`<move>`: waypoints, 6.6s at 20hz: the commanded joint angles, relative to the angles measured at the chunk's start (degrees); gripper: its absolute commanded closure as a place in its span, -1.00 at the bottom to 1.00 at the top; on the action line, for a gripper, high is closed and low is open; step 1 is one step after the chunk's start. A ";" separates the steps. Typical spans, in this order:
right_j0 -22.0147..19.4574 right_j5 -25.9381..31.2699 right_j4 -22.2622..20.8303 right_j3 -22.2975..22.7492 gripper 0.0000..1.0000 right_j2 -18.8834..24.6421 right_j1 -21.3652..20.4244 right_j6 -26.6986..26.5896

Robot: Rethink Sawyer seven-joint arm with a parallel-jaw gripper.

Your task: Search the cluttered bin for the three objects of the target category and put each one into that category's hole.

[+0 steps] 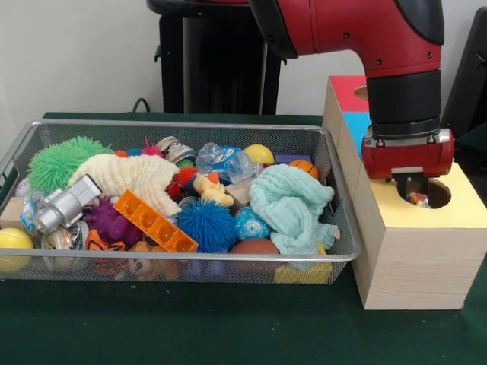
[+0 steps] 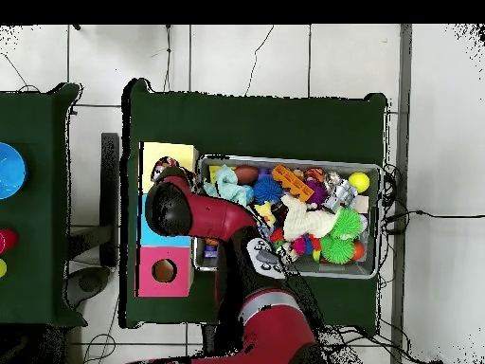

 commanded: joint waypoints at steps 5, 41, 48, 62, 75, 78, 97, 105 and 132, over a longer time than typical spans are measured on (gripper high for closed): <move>-1.68 -2.68 -3.89 -0.61 1.00 -0.98 9.27 6.59; -0.04 3.75 -3.05 1.00 -1.00 -2.98 4.89 7.26; 0.49 11.65 -0.63 3.61 -1.00 -3.69 -2.42 8.23; 8.30 29.60 2.99 -1.35 -1.00 -12.51 -9.83 13.02; 8.28 27.57 4.24 -0.13 -1.00 -12.37 -9.85 11.64; 8.27 26.91 4.33 0.21 -1.00 -12.31 -9.76 11.63; 9.87 32.26 4.18 -1.00 -1.00 -15.04 -12.11 12.48; 14.91 50.49 2.80 -7.40 -1.00 -22.43 -16.95 17.34; 19.00 58.21 1.76 -12.17 -1.00 -28.43 -17.58 19.32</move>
